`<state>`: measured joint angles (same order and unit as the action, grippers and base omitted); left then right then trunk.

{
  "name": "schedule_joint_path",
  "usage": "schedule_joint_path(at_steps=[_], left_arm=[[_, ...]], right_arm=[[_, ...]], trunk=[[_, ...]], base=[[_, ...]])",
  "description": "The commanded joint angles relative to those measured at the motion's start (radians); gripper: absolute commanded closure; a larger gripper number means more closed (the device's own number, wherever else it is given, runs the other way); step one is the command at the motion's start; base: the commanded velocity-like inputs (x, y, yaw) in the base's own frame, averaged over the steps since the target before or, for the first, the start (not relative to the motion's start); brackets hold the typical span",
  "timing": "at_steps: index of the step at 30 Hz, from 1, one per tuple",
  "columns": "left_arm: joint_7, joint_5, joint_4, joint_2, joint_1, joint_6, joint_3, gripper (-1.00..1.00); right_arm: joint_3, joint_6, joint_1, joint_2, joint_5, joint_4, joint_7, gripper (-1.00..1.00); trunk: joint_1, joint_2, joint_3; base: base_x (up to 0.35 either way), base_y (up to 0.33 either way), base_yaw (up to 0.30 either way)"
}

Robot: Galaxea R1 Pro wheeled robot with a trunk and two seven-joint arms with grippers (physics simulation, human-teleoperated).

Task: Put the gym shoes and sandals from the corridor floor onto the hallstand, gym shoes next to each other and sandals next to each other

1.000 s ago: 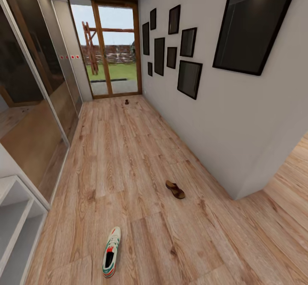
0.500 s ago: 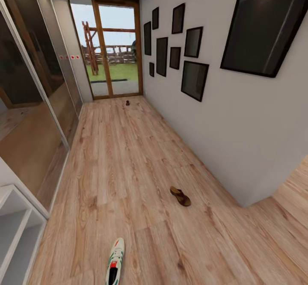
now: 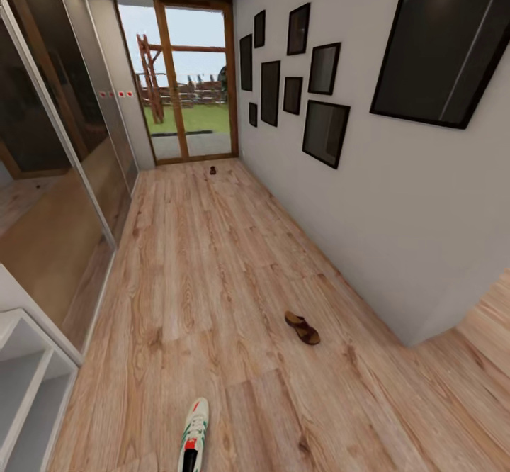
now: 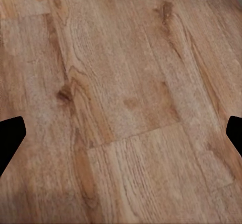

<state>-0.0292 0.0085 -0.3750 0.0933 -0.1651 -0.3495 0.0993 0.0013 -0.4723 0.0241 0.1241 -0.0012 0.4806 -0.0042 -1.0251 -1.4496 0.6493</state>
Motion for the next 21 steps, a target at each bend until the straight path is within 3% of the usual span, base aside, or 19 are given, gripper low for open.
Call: schedule_joint_path(at_steps=[1, 13, 18, 21], left_arm=[[-0.001, 0.001, 0.001, 0.0, -0.001, -0.003, 0.0, -1.0], [-0.001, -0.005, 0.0, -0.003, -0.002, -0.003, -0.002, -1.0], [-0.001, 0.001, -0.004, 0.0, -0.047, 0.011, 0.0, -1.0], [0.007, -0.002, 0.001, -0.002, -0.115, 0.016, -0.003, -1.0]], right_arm=[[0.0, -0.003, 0.0, 0.0, 0.0, 0.0, 0.0, -1.0], [-0.001, -0.003, 0.0, 0.001, -0.002, 0.004, 0.0, -1.0], [0.0, -0.002, 0.003, 0.001, -0.004, 0.061, -0.001, -1.0], [0.0, 0.004, 0.023, 0.002, -0.004, 0.12, 0.002, -1.0]], trunk=[[0.0, 0.0, 0.001], [0.0, 0.0, 0.009], [0.0, 0.0, 0.009], [0.0, 0.0, 0.009]], base=[[0.007, 0.004, 0.092], [0.002, 0.001, 0.128], [0.0, 0.0, 0.012], [0.0, 0.0, 0.004]])
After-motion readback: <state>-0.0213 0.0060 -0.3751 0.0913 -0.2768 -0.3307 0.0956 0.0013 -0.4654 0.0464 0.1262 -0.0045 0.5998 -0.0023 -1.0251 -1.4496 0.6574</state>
